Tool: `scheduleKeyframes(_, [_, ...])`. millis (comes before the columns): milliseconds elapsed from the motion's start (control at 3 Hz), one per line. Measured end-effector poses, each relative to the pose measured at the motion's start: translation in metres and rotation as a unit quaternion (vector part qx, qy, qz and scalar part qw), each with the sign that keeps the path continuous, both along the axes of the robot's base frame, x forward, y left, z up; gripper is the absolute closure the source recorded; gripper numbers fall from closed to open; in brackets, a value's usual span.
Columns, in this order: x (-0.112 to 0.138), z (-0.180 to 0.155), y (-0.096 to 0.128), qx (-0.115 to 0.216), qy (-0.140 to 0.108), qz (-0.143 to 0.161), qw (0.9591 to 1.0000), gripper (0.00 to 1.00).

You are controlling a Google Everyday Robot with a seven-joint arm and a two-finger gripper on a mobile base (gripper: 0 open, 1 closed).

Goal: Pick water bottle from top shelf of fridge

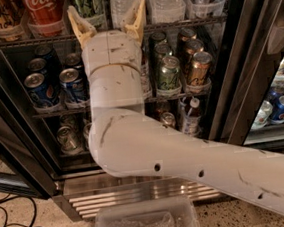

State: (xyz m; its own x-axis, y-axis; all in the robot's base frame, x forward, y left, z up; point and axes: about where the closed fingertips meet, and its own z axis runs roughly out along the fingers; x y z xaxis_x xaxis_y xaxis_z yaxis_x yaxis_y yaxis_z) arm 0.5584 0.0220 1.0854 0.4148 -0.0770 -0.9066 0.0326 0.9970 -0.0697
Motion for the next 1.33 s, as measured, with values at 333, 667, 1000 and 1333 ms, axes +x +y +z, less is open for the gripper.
scheduleKeyframes(333, [0.0042,0.0091,-0.0015,0.015,-0.006,0.014,0.9998,0.21])
scheduleKeyframes(667, [0.0057,0.0137,-0.0038,0.021,-0.009,0.015,0.9996,0.31])
scheduleKeyframes(1000, [0.0068,0.0114,-0.0086,0.022,-0.005,0.006,0.9997,0.31])
scheduleKeyframes(1333, [0.0097,0.0065,-0.0104,0.022,0.003,0.002,0.9998,0.32])
